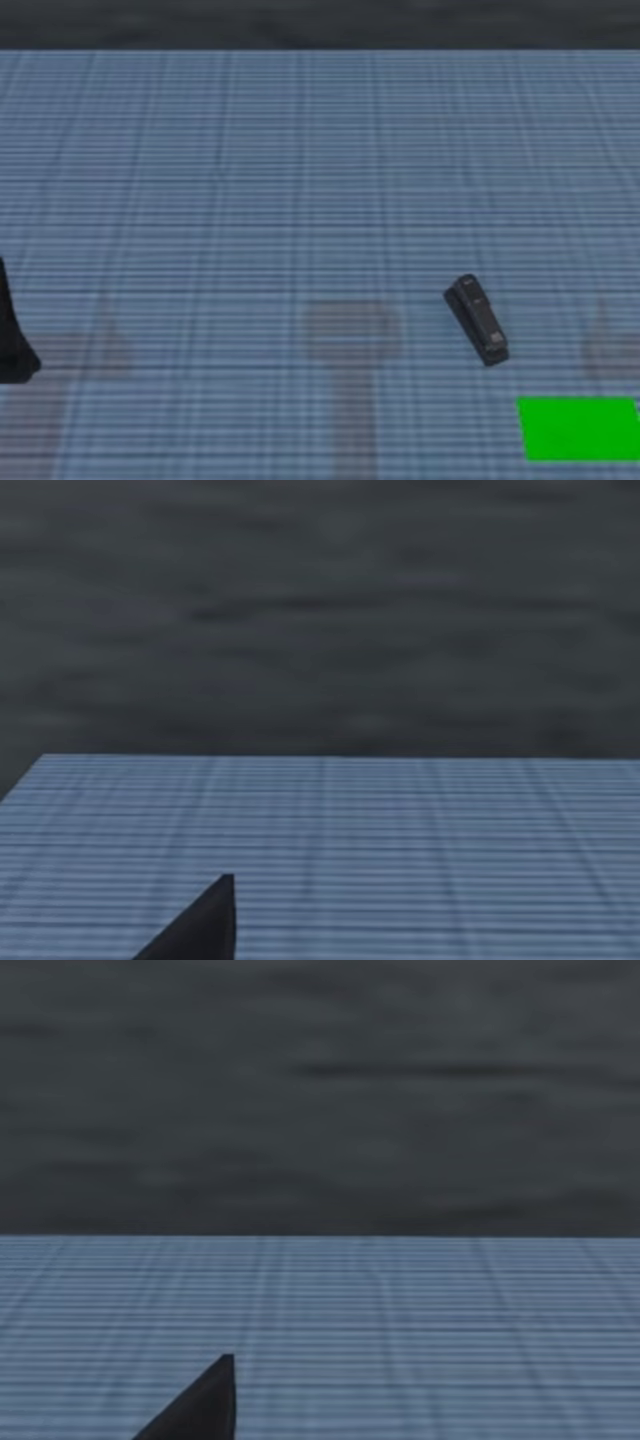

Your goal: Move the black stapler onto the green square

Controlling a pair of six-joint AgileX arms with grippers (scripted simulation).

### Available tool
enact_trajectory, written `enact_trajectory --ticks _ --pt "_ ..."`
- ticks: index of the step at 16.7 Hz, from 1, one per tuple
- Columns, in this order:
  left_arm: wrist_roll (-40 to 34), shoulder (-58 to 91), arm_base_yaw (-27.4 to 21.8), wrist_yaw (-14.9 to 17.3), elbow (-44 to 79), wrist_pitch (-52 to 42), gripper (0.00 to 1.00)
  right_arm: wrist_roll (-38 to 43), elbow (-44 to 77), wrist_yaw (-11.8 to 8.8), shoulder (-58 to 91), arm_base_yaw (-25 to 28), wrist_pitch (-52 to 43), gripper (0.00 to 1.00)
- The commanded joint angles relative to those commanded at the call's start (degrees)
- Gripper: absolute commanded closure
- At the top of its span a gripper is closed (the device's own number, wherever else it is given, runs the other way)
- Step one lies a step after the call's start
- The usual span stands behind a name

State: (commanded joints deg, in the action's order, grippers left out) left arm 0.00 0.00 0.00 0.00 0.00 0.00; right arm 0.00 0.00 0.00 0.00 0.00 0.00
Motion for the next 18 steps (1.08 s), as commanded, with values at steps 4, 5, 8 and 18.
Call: enact_trajectory --ticks 4,5,8,18 --pt "0.00 0.00 0.00 0.00 0.00 0.00 0.00 0.15 1.73 -0.07 1.71 0.65 -1.33 0.00" --pt "0.00 0.00 0.00 0.00 0.00 0.00 0.00 0.29 3.51 -0.11 3.48 1.24 -2.62 0.00" --pt "0.00 0.00 0.00 0.00 0.00 0.00 0.00 0.89 12.21 -0.16 12.46 3.89 -8.67 0.00" --pt "0.00 0.00 0.00 0.00 0.00 0.00 0.00 2.96 54.89 0.24 71.70 17.12 -41.40 0.00"
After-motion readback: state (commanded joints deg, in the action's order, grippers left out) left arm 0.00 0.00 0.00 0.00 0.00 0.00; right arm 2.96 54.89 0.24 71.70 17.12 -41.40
